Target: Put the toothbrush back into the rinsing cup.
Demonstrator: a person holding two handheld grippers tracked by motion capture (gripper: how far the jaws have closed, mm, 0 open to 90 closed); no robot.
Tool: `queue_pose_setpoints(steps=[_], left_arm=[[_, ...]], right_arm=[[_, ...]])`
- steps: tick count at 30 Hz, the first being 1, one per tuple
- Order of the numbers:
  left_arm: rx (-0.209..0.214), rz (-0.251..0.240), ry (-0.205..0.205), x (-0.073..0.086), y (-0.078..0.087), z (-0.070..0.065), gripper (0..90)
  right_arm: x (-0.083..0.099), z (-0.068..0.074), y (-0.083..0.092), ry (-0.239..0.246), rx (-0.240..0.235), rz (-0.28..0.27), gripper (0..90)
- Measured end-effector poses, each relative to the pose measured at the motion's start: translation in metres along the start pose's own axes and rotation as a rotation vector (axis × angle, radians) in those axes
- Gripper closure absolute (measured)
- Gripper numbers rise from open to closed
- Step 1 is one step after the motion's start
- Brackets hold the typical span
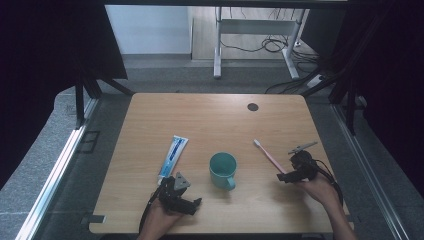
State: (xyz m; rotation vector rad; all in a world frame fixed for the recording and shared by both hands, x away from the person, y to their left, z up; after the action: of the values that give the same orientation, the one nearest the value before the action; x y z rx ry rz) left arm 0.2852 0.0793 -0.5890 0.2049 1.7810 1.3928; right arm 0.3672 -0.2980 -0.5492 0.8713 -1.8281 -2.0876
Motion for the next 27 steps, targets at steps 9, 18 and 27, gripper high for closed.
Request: queue_pose_setpoints(steps=[9, 18, 27], left_arm=[[0.000, 0.002, 0.000, 0.000, 0.000, 0.000, 1.2], [0.000, 0.002, 0.000, 0.000, 0.000, 0.000, 1.2], [0.000, 0.002, -0.001, 0.000, 0.000, 0.000, 1.2]], right_arm=[[-0.008, -0.004, -0.004, 0.003, 0.010, 0.072, 17.9], [-0.021, -0.001, -0.006, 0.030, 0.013, 0.118, 21.4], [-0.031, -0.003, -0.010, 0.045, 0.030, 0.190, 27.7]])
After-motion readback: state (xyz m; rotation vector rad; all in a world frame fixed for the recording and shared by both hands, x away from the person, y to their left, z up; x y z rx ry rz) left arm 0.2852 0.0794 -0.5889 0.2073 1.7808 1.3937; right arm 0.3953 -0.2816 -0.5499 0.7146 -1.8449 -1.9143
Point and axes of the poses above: each handheld gripper's, and its own axes: y roughly backward along the jaws, x roughly out of its underside, z roughly to its left, the point moved 6 cm from there along -y, roughly forward along the jaws, and after that the axes turned 11 degrees about z, right-handed, at the moved point
